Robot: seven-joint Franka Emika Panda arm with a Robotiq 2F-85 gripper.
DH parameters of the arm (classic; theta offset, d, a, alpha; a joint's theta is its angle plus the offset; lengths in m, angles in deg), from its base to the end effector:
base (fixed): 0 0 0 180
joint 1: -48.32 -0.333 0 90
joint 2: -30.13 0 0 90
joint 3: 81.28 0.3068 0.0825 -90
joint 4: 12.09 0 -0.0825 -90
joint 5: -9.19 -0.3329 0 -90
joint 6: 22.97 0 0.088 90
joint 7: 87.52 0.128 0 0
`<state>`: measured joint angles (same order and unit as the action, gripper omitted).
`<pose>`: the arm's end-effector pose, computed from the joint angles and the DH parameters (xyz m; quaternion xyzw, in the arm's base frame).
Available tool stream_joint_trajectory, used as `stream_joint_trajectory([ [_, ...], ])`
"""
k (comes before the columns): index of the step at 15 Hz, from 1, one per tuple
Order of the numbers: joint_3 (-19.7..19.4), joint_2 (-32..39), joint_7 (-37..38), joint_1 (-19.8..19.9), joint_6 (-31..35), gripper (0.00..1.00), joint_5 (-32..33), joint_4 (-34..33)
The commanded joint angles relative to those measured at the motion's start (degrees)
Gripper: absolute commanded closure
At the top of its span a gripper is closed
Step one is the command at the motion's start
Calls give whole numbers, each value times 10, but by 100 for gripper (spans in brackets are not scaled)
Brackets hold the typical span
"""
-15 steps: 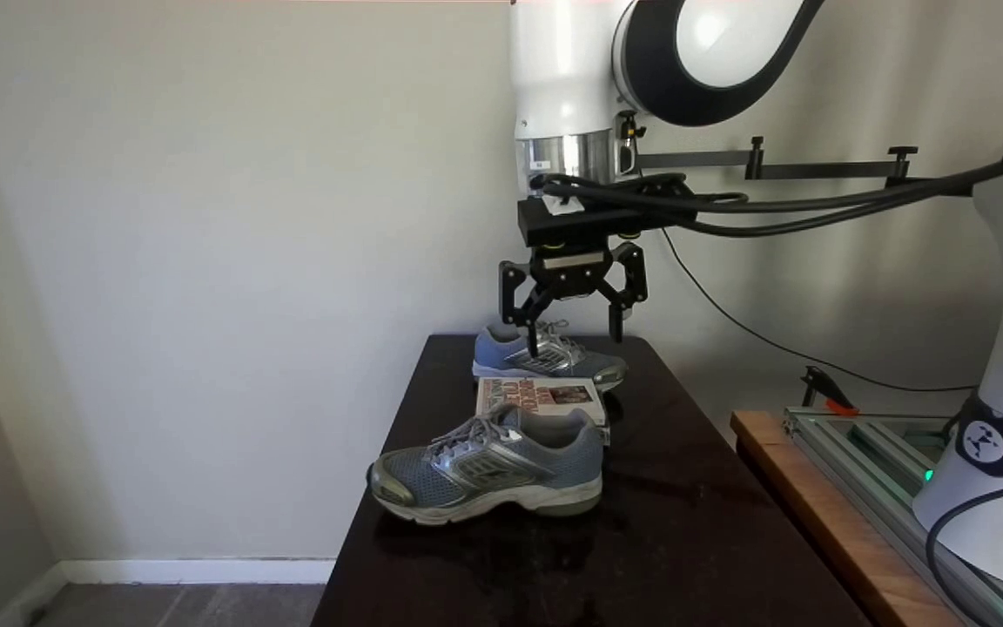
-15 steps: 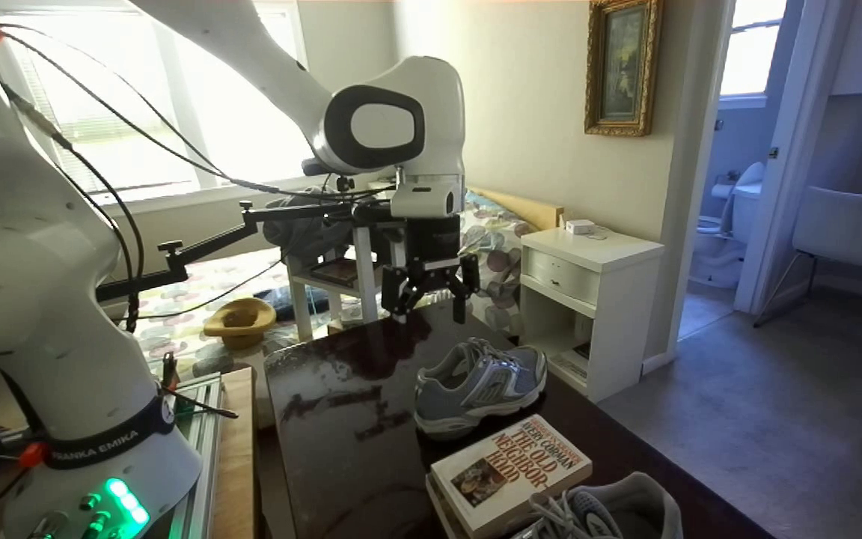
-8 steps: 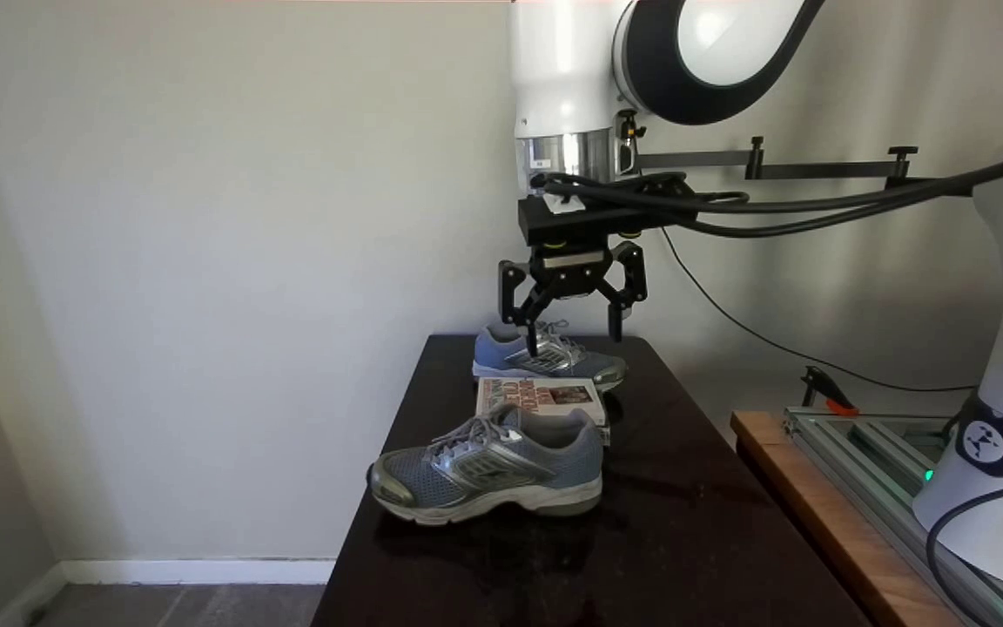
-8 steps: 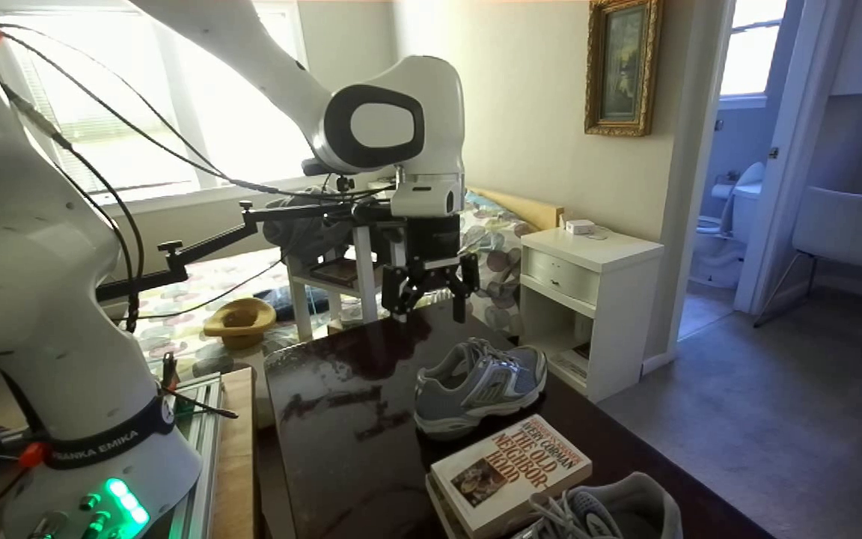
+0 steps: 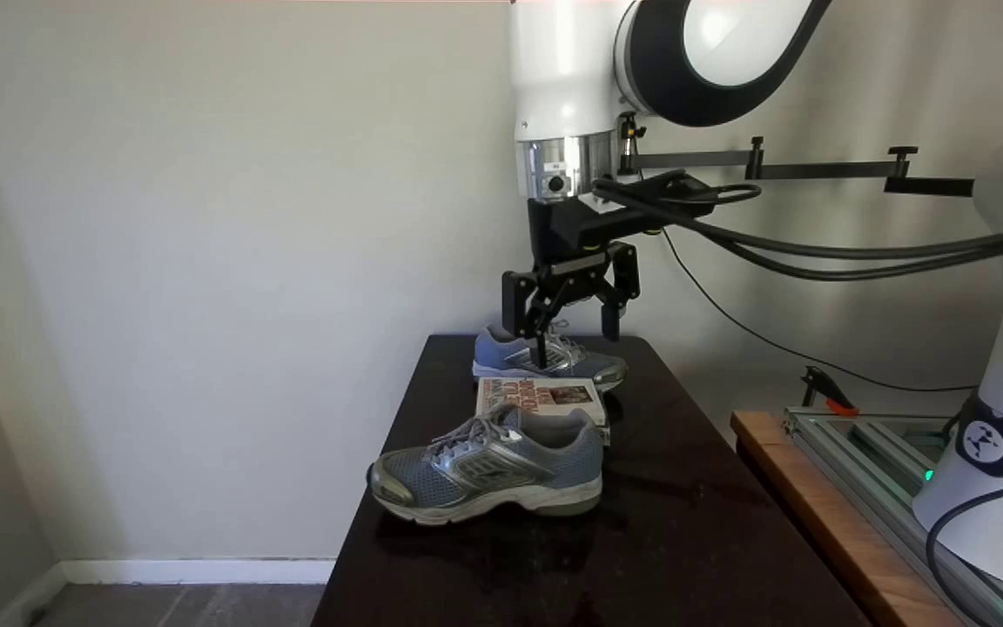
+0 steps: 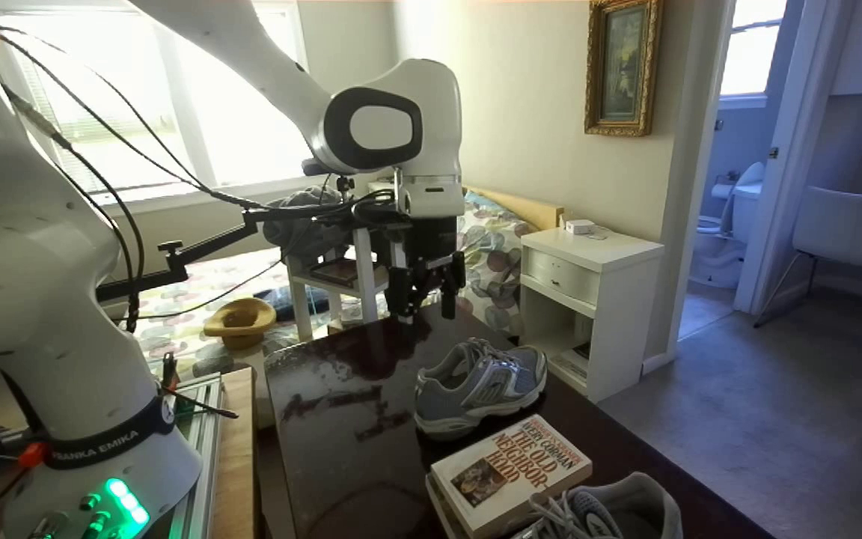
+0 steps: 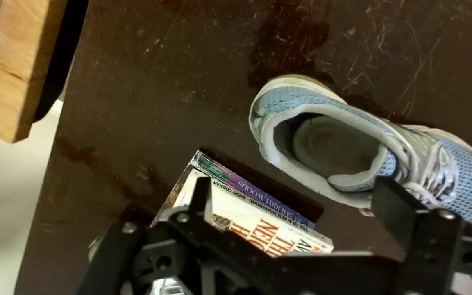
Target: Turn the blue shoe in the opposite direction
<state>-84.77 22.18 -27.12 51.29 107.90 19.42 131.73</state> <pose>0.4039 -0.0525 0.3319 0.8646 -0.4968 -0.0111 0.0737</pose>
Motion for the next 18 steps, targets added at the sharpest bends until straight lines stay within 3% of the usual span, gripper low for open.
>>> stream_joint_trajectory([
  [1, 4, -16, -121, 4, 4, 0, -9, 10],
  [14, -2, -43, -550, 8, -9, 0, 6, 3],
  [18, -5, -58, -627, 8, -7, 0, 4, 6],
])
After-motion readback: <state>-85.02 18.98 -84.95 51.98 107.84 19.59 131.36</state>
